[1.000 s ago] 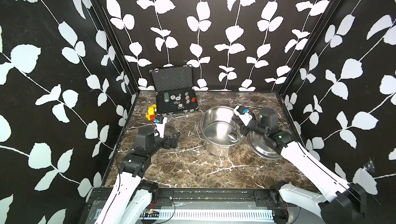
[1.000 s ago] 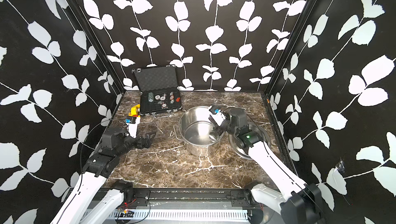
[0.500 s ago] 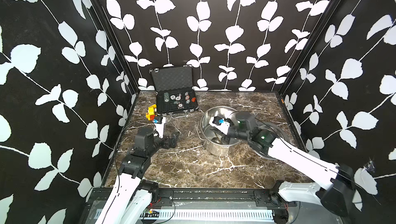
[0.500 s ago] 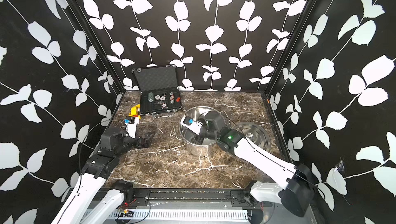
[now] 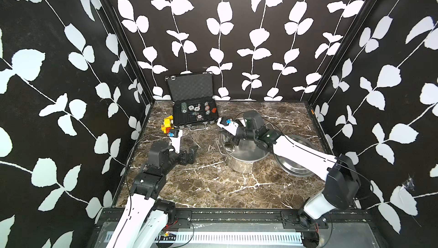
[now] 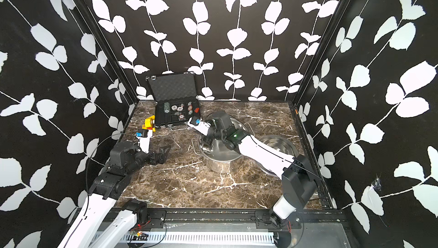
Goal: Stir the soup with a spoon
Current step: Stir the soup in the pan with a stick.
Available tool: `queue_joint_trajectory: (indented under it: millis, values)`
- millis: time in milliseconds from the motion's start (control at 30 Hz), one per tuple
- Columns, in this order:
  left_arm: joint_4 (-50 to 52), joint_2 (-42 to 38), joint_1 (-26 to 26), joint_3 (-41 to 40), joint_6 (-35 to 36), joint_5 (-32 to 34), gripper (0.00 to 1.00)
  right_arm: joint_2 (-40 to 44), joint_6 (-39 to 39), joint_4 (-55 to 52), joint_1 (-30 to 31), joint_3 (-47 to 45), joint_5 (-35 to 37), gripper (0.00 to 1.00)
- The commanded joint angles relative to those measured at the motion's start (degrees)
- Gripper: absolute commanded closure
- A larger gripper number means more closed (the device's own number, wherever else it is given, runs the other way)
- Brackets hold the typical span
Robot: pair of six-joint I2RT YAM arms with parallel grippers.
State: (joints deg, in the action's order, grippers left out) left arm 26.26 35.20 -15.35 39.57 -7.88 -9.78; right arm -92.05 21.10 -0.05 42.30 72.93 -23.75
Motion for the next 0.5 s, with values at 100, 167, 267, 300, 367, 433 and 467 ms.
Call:
queue_joint_trajectory:
  millis: [100,167,267,300,367,433,467]
  values:
    - [-0.68,-0.53,-0.13,-0.64,0.56,0.55,0.01,-1.32,-1.53,5.83,-5.66,3.41,-4.55,1.0]
    - [-0.68,-0.56,-0.12,-0.72,0.58,0.49,0.01,-1.06,-2.24,6.02,-7.81,2.97,-5.58,1.0]
    - [-0.68,-0.57,-0.16,-0.72,0.52,0.51,0.01,-0.44,-3.25,6.01,-11.03,2.66,-7.26,1.0]
    - [-0.68,-0.58,-0.12,-0.72,0.58,0.55,0.01,-0.25,-3.56,6.08,-12.09,1.0,-7.69,1.0]
    - [-0.64,-0.55,-0.12,-0.72,0.58,0.61,0.01,-0.23,-3.65,5.76,-13.9,-0.35,-8.25,1.0]
    - [-0.68,-0.48,-0.16,-0.7,0.58,0.56,0.01,2.43,-3.49,5.1,-15.57,-1.53,-8.56,1.0]
    - [-0.64,-0.52,-0.12,-0.72,0.54,0.55,0.01,3.03,-3.51,4.86,-16.28,-2.26,-8.76,1.0]
